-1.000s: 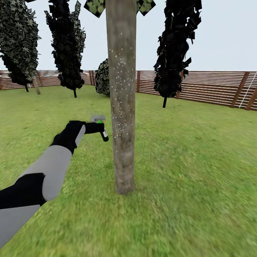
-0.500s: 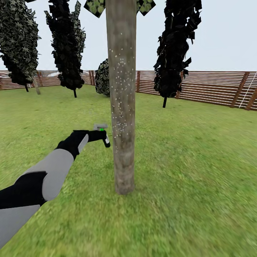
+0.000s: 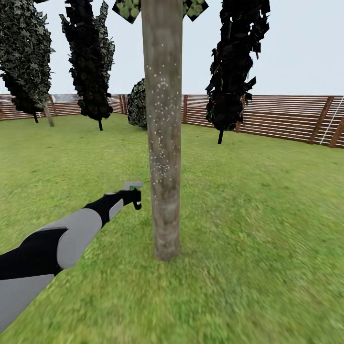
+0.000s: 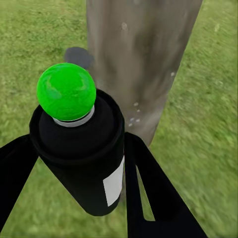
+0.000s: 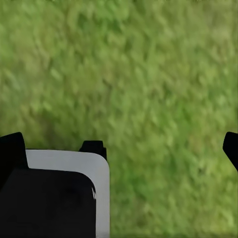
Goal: In the garden, pick up the pesticide atomizer on the floor and spray pesticide onto both trees until each tree trunk is fully covered.
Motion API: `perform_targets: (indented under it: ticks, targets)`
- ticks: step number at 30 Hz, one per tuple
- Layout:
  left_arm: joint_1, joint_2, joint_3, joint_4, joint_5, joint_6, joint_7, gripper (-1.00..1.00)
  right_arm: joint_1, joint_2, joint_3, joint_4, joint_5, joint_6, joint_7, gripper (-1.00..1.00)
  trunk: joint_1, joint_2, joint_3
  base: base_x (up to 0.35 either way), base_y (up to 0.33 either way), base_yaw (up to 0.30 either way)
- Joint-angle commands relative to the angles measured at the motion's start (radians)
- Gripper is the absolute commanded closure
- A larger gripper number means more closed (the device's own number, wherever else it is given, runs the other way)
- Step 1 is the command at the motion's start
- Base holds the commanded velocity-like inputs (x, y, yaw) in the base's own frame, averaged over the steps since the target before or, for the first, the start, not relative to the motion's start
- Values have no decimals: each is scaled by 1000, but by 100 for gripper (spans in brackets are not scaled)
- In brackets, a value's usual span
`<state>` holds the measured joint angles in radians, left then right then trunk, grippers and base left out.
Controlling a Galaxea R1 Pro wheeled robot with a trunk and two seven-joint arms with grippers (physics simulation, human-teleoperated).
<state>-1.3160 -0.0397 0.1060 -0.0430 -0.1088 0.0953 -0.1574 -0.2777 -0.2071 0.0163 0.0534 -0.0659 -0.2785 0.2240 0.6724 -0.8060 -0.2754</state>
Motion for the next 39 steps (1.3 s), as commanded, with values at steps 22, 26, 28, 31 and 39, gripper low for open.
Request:
perform_targets:
  ticks: [22, 26, 28, 31, 39]
  targets:
    - [214, -9, 0, 12, 0, -131, 4, 100, 0, -3, 2, -4, 1, 0, 1, -100, 0, 0, 0, 0, 6, 0]
    - [215, -10, 0, 12, 0, -130, 4, 100, 0, 0, 1, 0, 2, 1, 1, -100, 0, 0, 0, 0, 264, 0]
    - [215, -10, 0, 12, 0, -129, 3, 100, 0, 0, 1, 0, 2, 1, 1, -100, 0, 0, 0, 0, 328, -17]
    - [215, -10, 0, 12, 0, -127, 3, 100, 0, 0, 1, 0, 2, 1, 2, -100, 0, 0, 1, 0, 337, -177]
    - [215, -9, 0, 12, 0, -126, 3, 100, 0, 0, 1, 0, 3, 1, 2, -100, 0, 0, 3, 0, 348, -276]
